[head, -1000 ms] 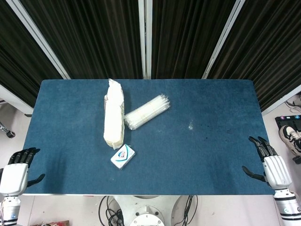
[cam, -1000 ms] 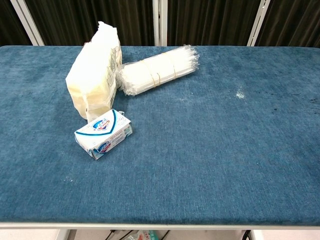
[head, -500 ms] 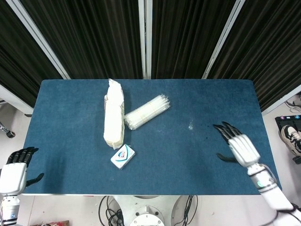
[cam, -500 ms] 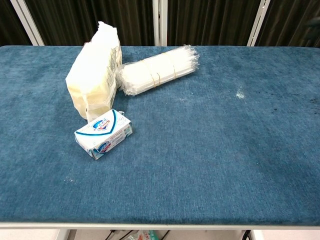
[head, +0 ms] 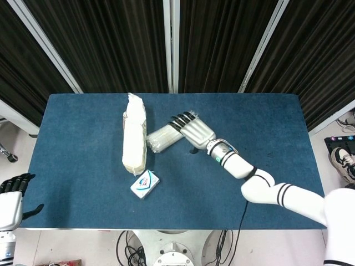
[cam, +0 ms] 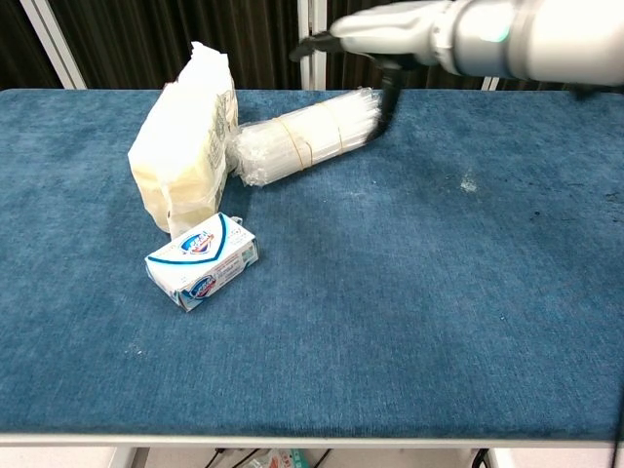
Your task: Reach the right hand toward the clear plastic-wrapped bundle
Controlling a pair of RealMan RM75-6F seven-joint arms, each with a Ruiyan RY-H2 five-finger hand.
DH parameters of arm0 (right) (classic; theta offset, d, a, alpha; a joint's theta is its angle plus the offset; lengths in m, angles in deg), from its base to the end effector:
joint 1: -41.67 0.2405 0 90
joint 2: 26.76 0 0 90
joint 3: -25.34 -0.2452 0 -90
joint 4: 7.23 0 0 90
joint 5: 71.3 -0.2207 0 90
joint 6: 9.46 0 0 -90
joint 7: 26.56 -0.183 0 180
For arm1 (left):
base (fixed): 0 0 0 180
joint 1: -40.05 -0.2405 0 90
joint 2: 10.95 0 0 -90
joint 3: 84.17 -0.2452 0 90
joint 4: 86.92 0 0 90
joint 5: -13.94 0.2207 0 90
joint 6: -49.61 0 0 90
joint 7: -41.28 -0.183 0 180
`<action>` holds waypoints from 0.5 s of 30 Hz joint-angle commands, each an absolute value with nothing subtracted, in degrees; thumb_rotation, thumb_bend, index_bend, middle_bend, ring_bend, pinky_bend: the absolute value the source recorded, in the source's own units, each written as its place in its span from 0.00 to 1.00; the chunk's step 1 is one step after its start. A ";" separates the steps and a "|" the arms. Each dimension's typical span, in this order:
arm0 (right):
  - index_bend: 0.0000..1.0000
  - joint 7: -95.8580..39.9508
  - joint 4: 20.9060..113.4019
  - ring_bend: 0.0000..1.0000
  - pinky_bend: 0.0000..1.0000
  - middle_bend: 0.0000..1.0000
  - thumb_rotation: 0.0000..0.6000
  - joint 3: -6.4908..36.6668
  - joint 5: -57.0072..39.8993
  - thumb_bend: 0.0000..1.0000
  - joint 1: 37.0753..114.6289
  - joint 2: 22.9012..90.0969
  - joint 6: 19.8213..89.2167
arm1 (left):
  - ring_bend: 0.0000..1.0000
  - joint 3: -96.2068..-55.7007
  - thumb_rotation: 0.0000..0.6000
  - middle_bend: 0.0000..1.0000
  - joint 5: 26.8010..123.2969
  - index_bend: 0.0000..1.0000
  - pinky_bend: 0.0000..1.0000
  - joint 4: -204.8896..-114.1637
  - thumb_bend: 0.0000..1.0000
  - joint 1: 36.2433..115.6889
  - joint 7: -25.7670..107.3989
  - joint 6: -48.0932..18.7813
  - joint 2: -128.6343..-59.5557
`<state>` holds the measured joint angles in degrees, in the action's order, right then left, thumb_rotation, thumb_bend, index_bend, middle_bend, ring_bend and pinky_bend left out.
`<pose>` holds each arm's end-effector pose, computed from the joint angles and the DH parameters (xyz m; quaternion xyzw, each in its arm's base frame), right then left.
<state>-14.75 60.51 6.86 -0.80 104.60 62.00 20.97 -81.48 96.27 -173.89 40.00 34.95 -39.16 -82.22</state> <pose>-0.0234 -0.4636 -0.0438 0.8381 -0.2543 0.3352 0.3472 -0.3355 0.1913 0.1280 -0.5602 -0.3865 -0.3419 0.6480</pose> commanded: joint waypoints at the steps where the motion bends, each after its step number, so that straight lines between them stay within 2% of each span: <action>1: 0.00 -6.55 42.43 0.00 0.00 0.00 1.00 5.00 -10.15 0.00 116.22 74.70 12.34 | 0.17 -81.32 1.00 0.20 95.68 0.22 0.19 -174.17 0.00 39.41 35.00 -39.75 -81.79; 8: 0.00 -5.00 24.98 0.00 0.00 0.00 1.00 7.82 -16.01 0.00 124.66 83.70 3.63 | 0.17 -81.37 1.00 0.20 94.51 0.22 0.19 -174.29 0.00 37.81 35.58 -40.99 -81.15; 15: 0.00 -8.28 16.44 0.00 0.00 0.01 1.00 9.60 -17.90 0.00 126.33 88.25 -0.69 | 0.17 -81.38 1.00 0.20 94.15 0.22 0.19 -173.28 0.00 37.40 36.51 -40.81 -81.67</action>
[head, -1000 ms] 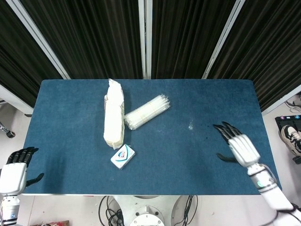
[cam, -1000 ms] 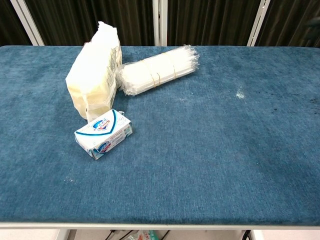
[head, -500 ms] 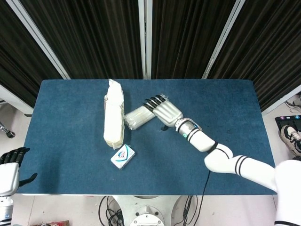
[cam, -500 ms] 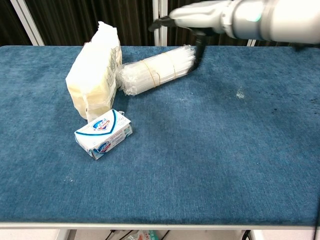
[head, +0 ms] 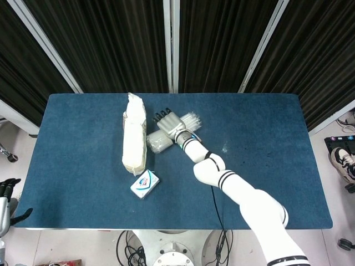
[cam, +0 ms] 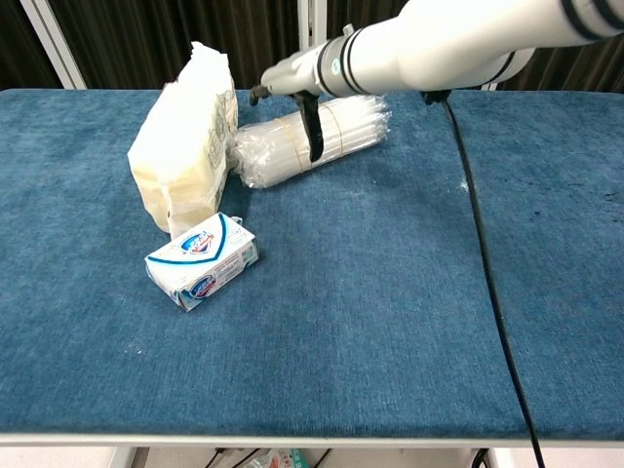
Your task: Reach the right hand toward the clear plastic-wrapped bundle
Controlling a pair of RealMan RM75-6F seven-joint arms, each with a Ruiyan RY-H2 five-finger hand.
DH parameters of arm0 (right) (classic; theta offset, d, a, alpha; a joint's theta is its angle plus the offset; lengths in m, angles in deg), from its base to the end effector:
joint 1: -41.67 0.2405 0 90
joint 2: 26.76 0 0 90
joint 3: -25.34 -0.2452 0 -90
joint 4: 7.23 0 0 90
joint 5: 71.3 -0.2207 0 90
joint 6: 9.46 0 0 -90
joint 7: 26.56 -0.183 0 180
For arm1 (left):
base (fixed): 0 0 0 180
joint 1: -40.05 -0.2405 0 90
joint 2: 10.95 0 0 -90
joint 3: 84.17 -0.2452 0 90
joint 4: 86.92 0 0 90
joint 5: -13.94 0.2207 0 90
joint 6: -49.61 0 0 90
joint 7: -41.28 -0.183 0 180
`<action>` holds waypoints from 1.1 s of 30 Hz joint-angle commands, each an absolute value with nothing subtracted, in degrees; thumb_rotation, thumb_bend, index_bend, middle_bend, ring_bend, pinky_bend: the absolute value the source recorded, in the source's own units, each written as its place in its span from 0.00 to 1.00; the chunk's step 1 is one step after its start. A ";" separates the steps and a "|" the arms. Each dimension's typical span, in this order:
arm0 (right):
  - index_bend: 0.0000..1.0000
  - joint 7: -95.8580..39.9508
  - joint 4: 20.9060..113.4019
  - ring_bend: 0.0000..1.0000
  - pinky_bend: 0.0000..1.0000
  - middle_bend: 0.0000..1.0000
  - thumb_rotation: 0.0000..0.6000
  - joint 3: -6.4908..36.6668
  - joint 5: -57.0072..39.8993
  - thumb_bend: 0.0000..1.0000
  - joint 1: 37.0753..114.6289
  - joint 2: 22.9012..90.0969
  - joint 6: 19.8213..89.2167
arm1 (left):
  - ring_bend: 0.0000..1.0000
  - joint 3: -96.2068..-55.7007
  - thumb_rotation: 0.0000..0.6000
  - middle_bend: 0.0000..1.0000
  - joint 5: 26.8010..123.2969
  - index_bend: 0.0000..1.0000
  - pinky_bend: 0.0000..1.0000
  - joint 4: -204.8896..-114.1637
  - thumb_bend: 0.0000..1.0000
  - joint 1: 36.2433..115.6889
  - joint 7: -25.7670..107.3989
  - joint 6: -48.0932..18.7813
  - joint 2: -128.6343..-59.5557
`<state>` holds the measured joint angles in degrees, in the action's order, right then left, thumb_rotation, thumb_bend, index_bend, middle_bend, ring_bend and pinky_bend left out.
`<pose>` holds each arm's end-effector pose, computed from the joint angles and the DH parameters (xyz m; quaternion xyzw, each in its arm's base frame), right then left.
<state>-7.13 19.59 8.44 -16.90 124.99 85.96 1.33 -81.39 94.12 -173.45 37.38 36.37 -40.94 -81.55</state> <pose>0.0145 -0.5122 -0.1320 0.8636 -0.2555 0.2050 0.3833 -0.3506 0.1745 0.1408 -0.5314 -0.3970 -0.3296 0.6719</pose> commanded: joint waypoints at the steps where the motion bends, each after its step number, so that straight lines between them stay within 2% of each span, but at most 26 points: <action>1: 0.00 -8.61 15.36 0.00 0.00 0.02 1.00 9.84 -17.78 0.00 126.51 88.85 -0.91 | 0.17 -81.38 1.00 0.20 94.23 0.22 0.19 -173.20 0.00 37.42 36.56 -40.77 -81.71; 3: 0.06 -9.11 12.91 0.03 0.02 0.14 1.00 10.32 -17.18 0.05 126.71 90.45 0.13 | 0.17 -81.38 1.00 0.20 94.42 0.22 0.19 -173.08 0.00 37.41 36.60 -40.82 -81.74; 4: 0.19 -9.19 12.27 0.15 0.12 0.28 1.00 10.48 -16.66 0.12 126.62 91.04 1.52 | 0.17 -81.37 1.00 0.20 94.51 0.22 0.19 -173.07 0.00 37.39 36.66 -40.89 -81.72; 5: 0.30 -9.49 12.13 0.25 0.20 0.37 1.00 10.60 -15.82 0.15 126.19 91.43 3.68 | 0.17 -81.33 1.00 0.20 94.56 0.22 0.19 -173.08 0.00 37.34 36.75 -40.99 -81.68; 7: 0.57 -10.74 13.49 0.48 0.44 0.57 1.00 10.46 -14.45 0.23 124.97 90.97 7.54 | 0.17 -81.27 1.00 0.20 94.65 0.22 0.19 -173.00 0.00 37.30 36.88 -41.10 -81.64; 8: 0.63 -11.79 14.92 0.53 0.52 0.62 1.00 10.29 -13.61 0.26 124.03 90.32 10.14 | 0.17 -81.26 1.00 0.20 94.69 0.22 0.19 -172.92 0.00 37.29 36.94 -41.10 -81.66; 11: 0.66 -17.45 23.88 0.56 0.58 0.64 1.00 10.43 -9.27 0.28 119.07 85.58 20.31 | 0.17 -81.21 1.00 0.20 94.87 0.22 0.19 -172.52 0.00 37.45 37.28 -40.87 -81.88; 14: 0.67 -24.01 37.72 0.56 0.59 0.64 1.00 12.44 -2.70 0.27 111.19 77.15 33.22 | 0.17 -81.10 1.00 0.20 95.32 0.22 0.19 -172.12 0.00 37.80 37.53 -40.65 -82.21; 18: 0.67 -31.11 54.16 0.55 0.59 0.62 1.00 15.71 4.48 0.27 101.48 66.55 47.08 | 0.17 -80.93 1.00 0.20 95.91 0.22 0.19 -172.02 0.00 38.23 37.41 -40.61 -82.47; 23: 0.67 -38.09 66.18 0.55 0.59 0.62 1.00 20.64 13.85 0.25 92.02 58.01 61.27 | 0.17 -80.63 1.00 0.20 96.63 0.22 0.19 -172.53 0.00 39.16 36.70 -40.09 -82.60; 29: 0.67 -40.62 71.77 0.55 0.59 0.61 1.00 24.17 21.58 0.25 86.23 54.67 70.59 | 0.17 -80.40 1.00 0.20 97.53 0.22 0.19 -173.45 0.00 40.13 35.57 -39.74 -82.55; 33: 0.67 -41.05 74.09 0.55 0.59 0.61 1.00 25.61 25.16 0.25 85.15 53.20 71.70 | 0.17 -80.30 1.00 0.20 97.67 0.22 0.19 -173.75 0.00 40.58 35.20 -39.39 -82.55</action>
